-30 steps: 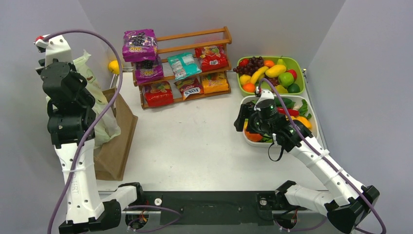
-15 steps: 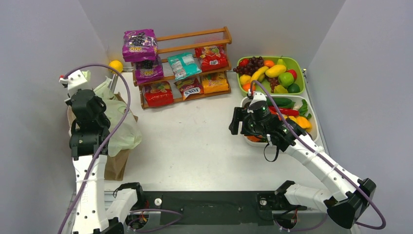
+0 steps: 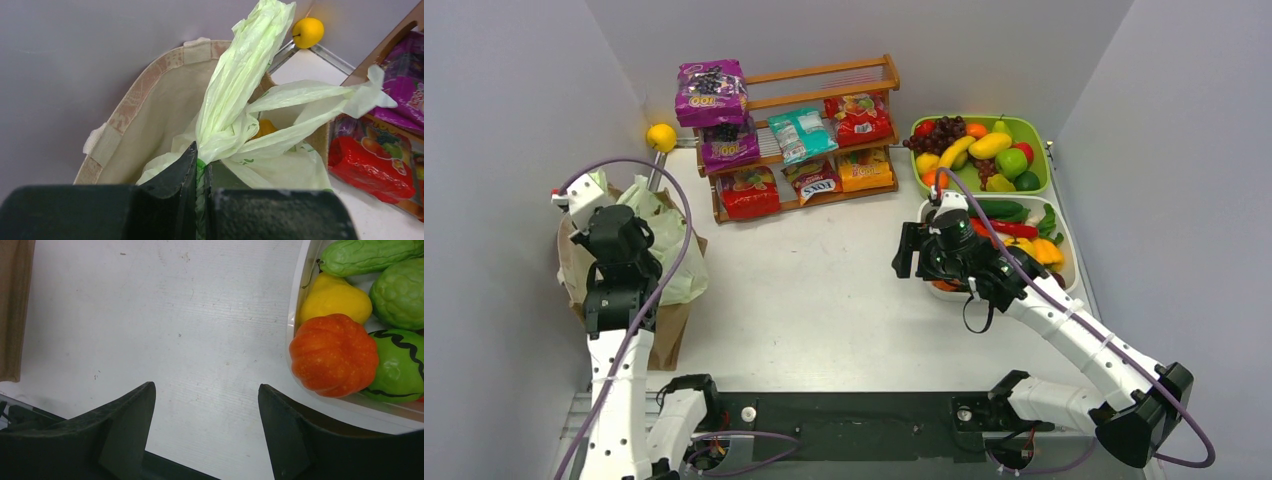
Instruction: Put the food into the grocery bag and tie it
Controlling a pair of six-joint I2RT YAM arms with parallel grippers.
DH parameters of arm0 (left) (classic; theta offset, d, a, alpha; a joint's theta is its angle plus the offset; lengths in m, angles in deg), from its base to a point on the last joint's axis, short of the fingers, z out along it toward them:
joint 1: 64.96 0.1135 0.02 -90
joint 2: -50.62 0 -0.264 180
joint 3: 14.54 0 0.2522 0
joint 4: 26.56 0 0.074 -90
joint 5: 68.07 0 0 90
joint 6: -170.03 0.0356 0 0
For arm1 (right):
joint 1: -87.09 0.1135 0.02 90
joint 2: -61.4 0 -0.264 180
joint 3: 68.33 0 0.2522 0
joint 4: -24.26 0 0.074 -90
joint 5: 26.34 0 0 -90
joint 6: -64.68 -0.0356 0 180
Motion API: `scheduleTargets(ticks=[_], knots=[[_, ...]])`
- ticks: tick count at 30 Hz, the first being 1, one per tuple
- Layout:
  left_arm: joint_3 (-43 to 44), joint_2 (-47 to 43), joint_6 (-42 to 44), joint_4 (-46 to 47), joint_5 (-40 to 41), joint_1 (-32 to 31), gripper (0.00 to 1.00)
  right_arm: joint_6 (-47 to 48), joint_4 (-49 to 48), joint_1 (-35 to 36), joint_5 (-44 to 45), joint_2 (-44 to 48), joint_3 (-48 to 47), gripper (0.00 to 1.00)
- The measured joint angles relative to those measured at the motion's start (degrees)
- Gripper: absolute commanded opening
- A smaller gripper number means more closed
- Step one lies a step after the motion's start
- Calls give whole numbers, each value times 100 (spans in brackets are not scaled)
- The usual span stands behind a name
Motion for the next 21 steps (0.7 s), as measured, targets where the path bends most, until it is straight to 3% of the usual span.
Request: scheduleTargets(ticks=[1,4,5,11,17,21], knots=[[-72,11,-42,26,63,2,6,-2,-4,0,0,0,20,71],[-319,90,-214,28,238,46,57,-11,-15,2,2,2,83,71],[-378,136,-299,11,271,68,68,-17,-26,0,2,2,107,71],[-214,474,-621,-378,212,144,75,-24,-44,2,17,7,232,71],[863,479,-651,-837,-361,149,78,-24,-68,2,35,4,236,71],[1419,262,-651,-1106,-581,-2,72,-24,-142,9,33,-48,236,71]])
